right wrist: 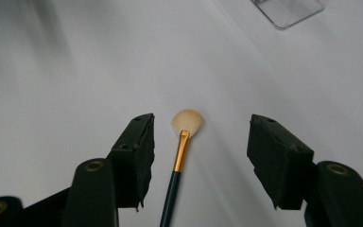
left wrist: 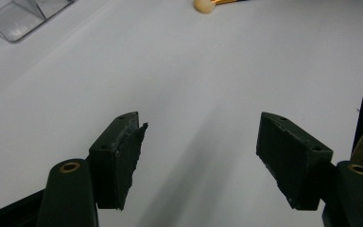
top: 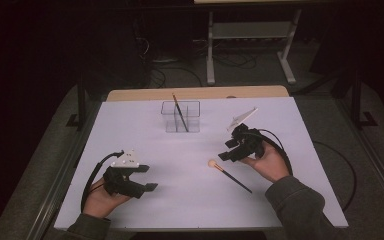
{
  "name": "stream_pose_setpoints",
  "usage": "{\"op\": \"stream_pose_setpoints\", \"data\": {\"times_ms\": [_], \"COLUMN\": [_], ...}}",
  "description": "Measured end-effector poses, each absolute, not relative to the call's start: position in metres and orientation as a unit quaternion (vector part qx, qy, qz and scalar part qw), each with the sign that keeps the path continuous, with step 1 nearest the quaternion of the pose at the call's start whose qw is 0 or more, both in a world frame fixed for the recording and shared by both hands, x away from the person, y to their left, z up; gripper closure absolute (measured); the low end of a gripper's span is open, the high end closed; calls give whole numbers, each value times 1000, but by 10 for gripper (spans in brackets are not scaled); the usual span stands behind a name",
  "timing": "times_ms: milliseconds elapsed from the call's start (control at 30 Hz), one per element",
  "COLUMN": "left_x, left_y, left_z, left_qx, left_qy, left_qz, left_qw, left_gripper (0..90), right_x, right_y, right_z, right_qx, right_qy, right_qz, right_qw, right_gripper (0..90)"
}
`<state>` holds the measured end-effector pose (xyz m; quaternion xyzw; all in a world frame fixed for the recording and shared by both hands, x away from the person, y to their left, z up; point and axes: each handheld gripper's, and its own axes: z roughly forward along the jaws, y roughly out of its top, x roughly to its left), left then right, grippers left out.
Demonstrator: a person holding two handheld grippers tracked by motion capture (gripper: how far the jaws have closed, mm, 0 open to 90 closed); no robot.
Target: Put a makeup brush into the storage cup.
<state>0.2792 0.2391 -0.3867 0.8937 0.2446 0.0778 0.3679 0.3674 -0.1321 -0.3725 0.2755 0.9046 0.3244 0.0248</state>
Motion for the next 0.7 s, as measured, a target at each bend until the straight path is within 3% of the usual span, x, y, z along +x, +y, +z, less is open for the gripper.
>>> {"op": "stream_pose_setpoints", "data": {"times_ms": [700], "left_x": [279], "left_y": [239], "left_z": [-387], "left_qx": [893], "left_qy": [248], "left_qz": [76], "left_qw": [368], "left_gripper": [305], "right_x": [355], "right_y": [-138], "right_z": [-383], "right_qx": [278], "right_qy": [907], "right_qz": [315], "right_qw": [18], "right_gripper": [426]}}
